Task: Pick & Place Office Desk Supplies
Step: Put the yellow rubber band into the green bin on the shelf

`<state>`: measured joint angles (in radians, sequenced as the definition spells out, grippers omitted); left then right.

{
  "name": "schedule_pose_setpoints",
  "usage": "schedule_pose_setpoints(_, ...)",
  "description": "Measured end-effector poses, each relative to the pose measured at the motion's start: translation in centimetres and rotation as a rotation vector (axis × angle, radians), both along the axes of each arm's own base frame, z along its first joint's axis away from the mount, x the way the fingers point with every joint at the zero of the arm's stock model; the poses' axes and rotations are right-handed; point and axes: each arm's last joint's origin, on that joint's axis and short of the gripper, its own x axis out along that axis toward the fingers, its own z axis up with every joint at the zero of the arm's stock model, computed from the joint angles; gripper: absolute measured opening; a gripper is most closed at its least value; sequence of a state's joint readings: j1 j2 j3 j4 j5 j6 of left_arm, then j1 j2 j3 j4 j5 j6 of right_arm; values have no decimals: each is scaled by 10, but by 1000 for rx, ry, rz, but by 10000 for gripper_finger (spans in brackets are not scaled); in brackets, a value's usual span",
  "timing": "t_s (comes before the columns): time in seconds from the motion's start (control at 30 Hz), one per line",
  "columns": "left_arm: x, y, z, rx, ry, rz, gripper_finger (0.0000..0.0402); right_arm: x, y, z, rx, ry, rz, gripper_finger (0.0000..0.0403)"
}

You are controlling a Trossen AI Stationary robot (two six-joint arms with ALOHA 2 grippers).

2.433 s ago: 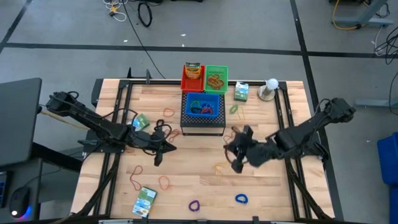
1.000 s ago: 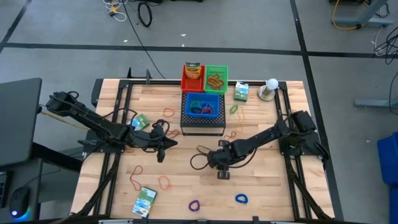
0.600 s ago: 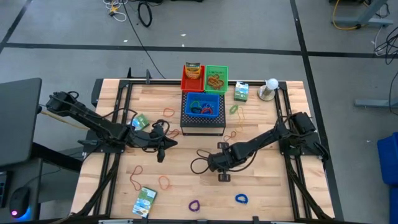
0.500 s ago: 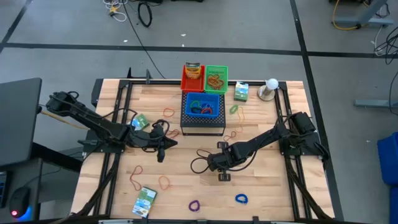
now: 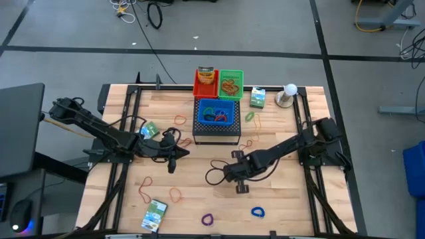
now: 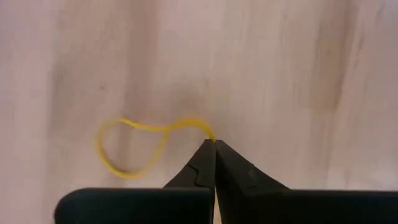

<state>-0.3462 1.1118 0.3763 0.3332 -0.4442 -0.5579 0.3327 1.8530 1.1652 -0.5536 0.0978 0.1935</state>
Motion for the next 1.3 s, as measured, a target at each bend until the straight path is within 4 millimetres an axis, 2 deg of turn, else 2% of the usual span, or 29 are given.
schedule_pose_setpoints(0.27, 0, 0, 0, -2, -5, 0, 9, -6, -3, 31, -15, -108, -14, 1)
schedule_pose_setpoints(0.6, 0, 0, 1, -4, -11, 0, 9, -19, -13, 81, -59, -308, -168, 1)
schedule_pose_setpoints(0.9, 1, 0, 2, -7, -18, 0, 9, -30, -23, 115, -79, -483, -300, 0)
schedule_pose_setpoints(1.1, 1, 0, 3, -11, -29, 0, 9, -27, -43, 142, -64, -675, -402, 0)
schedule_pose_setpoints(1.3, 1, 0, 3, -11, -30, 0, 9, -16, -80, 171, -89, -931, -545, 0)
